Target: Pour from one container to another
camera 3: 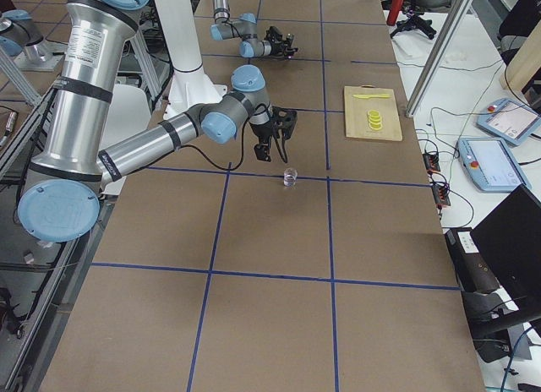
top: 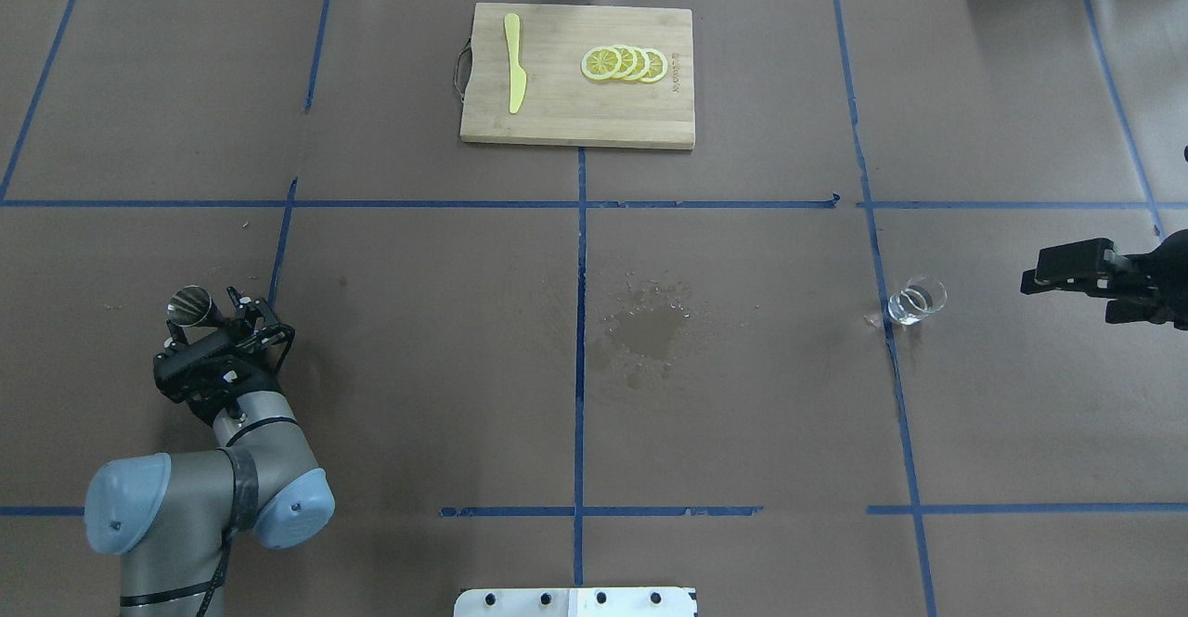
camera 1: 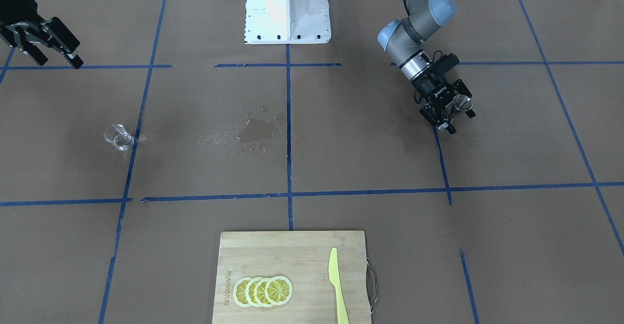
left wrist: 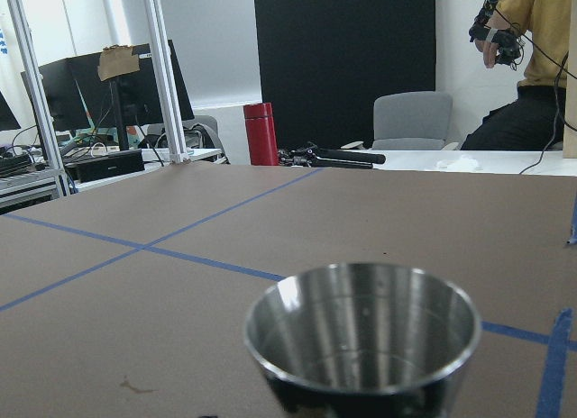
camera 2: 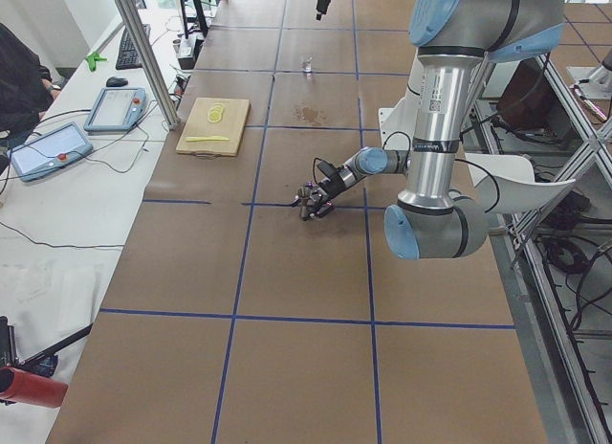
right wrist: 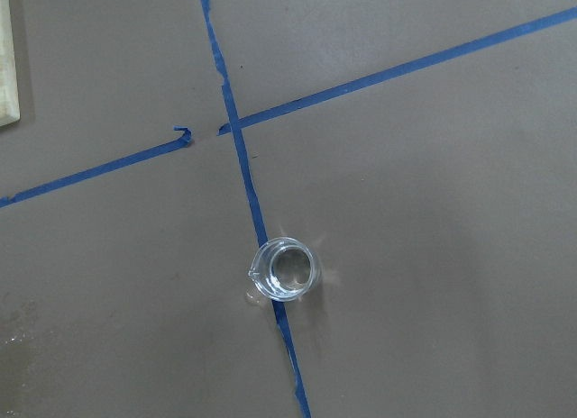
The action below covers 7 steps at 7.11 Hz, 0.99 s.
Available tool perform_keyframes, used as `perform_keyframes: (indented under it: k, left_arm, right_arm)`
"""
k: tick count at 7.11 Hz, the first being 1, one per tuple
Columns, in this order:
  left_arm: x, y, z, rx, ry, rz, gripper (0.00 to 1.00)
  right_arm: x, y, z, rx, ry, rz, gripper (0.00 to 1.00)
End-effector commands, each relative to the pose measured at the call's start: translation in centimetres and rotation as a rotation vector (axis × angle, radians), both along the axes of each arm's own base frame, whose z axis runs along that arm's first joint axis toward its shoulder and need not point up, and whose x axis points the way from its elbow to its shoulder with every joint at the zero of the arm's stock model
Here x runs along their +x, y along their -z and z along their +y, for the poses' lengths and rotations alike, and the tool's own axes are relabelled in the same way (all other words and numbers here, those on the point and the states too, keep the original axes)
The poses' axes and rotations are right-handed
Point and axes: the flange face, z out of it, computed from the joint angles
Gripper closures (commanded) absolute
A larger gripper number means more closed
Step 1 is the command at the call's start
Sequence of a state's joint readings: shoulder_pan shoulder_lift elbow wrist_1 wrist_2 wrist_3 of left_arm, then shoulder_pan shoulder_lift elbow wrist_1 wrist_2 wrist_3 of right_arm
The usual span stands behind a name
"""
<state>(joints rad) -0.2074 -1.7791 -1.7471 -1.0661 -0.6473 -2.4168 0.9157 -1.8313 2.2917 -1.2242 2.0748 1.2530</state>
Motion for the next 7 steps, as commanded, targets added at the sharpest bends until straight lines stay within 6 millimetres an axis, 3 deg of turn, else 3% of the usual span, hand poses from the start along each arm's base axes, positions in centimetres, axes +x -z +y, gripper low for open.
perform_keyframes:
  k: [1, 3, 7]
  left_arm:
    - [1.1, 1.2, -0.2, 0.003, 0.007, 0.012, 0.25]
    - [1.1, 1.2, -0.3, 0.007, 0.017, 0.022, 0.35]
    - [0.2, 0.9, -1.3, 0.004, 0.039, 0.01, 0.41]
  right_arm:
    - [0.1, 0.0, 0.1, -0.01, -0.004, -0.002, 0.0]
    - [0.0, 0.0, 0.1, -0.014, -0.006, -0.004, 0.0]
    - [0.0, 0.0, 0.2, -0.017, -0.006, -0.007, 0.0]
